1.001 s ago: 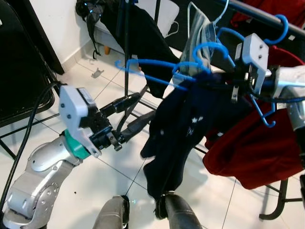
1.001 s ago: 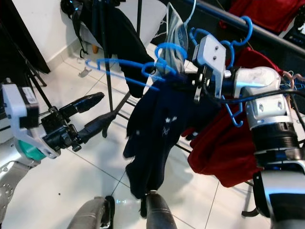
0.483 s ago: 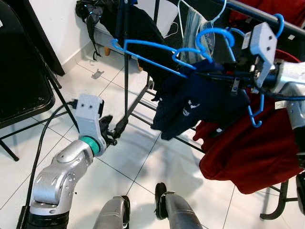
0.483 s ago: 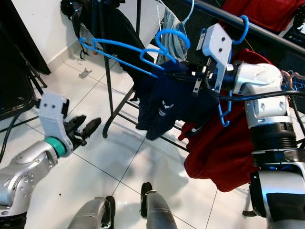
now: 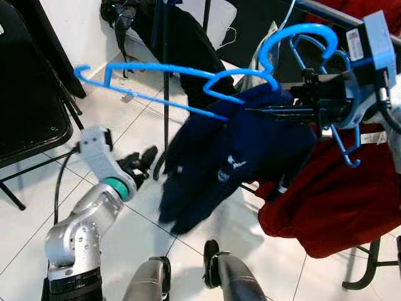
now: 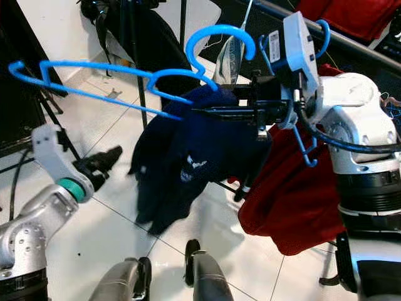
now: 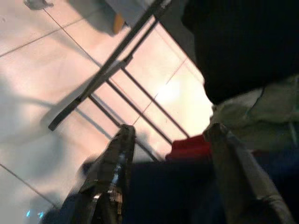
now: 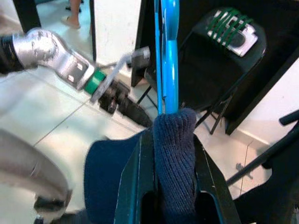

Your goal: Hang hanger

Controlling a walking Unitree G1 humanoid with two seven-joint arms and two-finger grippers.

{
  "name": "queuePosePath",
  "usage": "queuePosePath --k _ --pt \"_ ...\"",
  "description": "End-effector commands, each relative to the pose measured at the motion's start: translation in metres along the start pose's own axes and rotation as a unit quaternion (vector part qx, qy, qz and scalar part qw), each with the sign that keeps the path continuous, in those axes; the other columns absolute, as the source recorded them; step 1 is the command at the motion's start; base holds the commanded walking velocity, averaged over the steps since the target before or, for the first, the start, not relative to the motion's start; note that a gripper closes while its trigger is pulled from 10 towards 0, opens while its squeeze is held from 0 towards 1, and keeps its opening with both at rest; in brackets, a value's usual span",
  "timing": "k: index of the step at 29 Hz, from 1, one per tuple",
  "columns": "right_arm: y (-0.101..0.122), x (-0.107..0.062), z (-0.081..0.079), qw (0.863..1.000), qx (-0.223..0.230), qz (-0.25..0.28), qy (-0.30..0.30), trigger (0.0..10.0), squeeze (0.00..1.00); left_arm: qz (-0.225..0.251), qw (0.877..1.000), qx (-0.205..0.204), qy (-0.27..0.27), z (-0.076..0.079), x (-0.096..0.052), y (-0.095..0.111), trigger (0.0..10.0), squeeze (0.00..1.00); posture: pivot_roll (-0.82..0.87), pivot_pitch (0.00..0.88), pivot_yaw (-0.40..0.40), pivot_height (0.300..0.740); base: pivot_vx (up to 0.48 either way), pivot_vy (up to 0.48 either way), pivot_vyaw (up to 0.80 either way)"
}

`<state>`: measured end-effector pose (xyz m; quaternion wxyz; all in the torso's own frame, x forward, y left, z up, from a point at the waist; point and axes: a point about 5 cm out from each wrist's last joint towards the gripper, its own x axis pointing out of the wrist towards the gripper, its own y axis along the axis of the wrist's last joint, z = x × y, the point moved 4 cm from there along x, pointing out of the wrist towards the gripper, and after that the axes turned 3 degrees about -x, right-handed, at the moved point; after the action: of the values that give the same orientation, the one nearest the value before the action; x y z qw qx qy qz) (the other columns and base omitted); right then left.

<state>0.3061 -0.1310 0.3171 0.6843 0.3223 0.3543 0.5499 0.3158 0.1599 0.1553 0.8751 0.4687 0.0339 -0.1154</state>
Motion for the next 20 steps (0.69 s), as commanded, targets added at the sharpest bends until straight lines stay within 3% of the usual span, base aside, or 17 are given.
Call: queuePosePath --k 1,5,7,8,13,15,20 --pt "-0.002 -0.004 0.002 1.0 -0.014 -0.013 -0.001 0.0 0.0 0.0 1.0 -0.019 0.004 -0.006 -0.012 -0.001 10.0 1.0 -0.07 0.204 0.021 0.74 0.0 0.0 0.0" --pt "-0.002 -0.001 0.0 1.0 -0.01 -0.009 0.001 0.0 0.0 -0.003 0.999 -0.034 -0.006 -0.006 -0.021 -0.001 10.0 1.0 -0.07 0.205 0.023 0.74 0.0 0.0 0.0" --pt "0.004 0.006 -0.004 1.0 -0.006 0.006 0.014 0.0 0.0 -0.02 0.997 -0.05 -0.057 0.005 -0.031 -0.004 10.0 1.0 -0.06 0.209 0.023 0.74 0.0 0.0 0.0" --pt "0.009 0.011 -0.005 1.0 -0.004 0.019 0.024 0.0 0.0 -0.039 0.993 -0.051 -0.099 0.016 -0.036 -0.009 10.0 0.0 -0.06 0.207 0.02 0.74 0.0 0.0 0.0" --pt "0.021 0.019 -0.005 0.998 0.0 0.05 0.04 0.0 0.0 -0.08 0.982 -0.032 -0.166 0.036 -0.041 -0.021 10.0 0.0 -0.06 0.206 0.015 0.74 0.0 0.0 0.0" --pt "0.021 0.019 -0.005 0.998 0.0 0.05 0.04 0.0 0.0 -0.08 0.982 -0.032 -0.166 0.036 -0.041 -0.021 10.0 0.0 -0.06 0.206 0.015 0.74 0.0 0.0 0.0" --pt "0.038 0.022 -0.004 0.995 -0.001 0.079 0.055 0.0 0.0 -0.092 0.976 -0.008 -0.196 0.054 -0.029 -0.029 10.0 0.0 -0.08 0.202 0.012 0.74 0.0 0.0 0.0"
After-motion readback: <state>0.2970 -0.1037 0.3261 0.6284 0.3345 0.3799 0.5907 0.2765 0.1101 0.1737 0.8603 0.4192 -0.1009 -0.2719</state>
